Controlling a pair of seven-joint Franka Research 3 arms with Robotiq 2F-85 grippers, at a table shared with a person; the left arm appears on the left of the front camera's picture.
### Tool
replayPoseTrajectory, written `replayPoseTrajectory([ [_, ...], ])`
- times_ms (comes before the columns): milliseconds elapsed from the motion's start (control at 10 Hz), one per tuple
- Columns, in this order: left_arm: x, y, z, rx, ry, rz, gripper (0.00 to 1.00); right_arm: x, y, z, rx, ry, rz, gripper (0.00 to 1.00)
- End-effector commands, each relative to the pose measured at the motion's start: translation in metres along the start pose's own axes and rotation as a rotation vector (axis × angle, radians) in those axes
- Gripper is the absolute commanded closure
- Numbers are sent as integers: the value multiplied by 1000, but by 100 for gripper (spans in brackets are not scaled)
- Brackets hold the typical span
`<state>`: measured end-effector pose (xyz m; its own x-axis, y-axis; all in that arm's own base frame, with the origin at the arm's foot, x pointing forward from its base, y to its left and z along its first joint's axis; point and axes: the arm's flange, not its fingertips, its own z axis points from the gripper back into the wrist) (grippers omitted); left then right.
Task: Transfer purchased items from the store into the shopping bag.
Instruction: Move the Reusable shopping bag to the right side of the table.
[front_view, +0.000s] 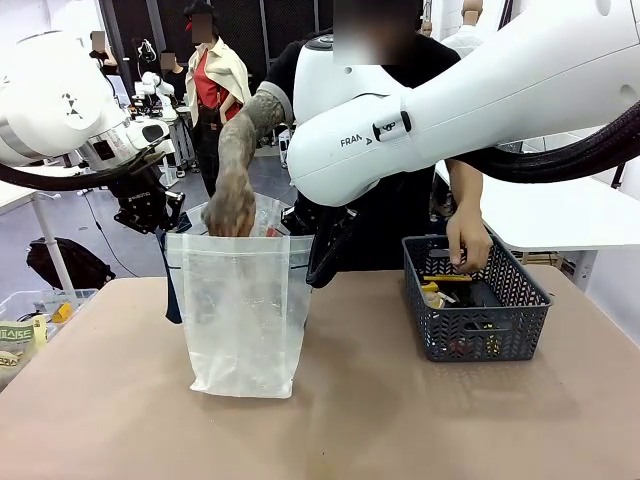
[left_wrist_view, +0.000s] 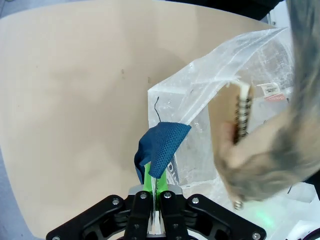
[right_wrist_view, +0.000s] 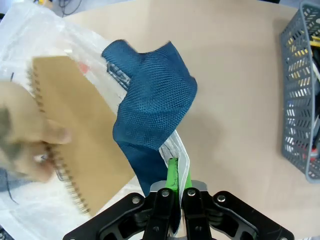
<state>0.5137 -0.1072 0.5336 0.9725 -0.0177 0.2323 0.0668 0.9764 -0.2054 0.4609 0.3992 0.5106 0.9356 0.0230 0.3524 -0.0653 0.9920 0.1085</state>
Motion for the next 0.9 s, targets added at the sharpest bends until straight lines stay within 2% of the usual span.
replayPoseTrajectory([
  [0,1,2,3,1,-5,5,100,1,-1,1,4,-5,-3,100],
  [800,1,2,3,1,-5,5,100,1,-1,1,4,-5,-3,100],
])
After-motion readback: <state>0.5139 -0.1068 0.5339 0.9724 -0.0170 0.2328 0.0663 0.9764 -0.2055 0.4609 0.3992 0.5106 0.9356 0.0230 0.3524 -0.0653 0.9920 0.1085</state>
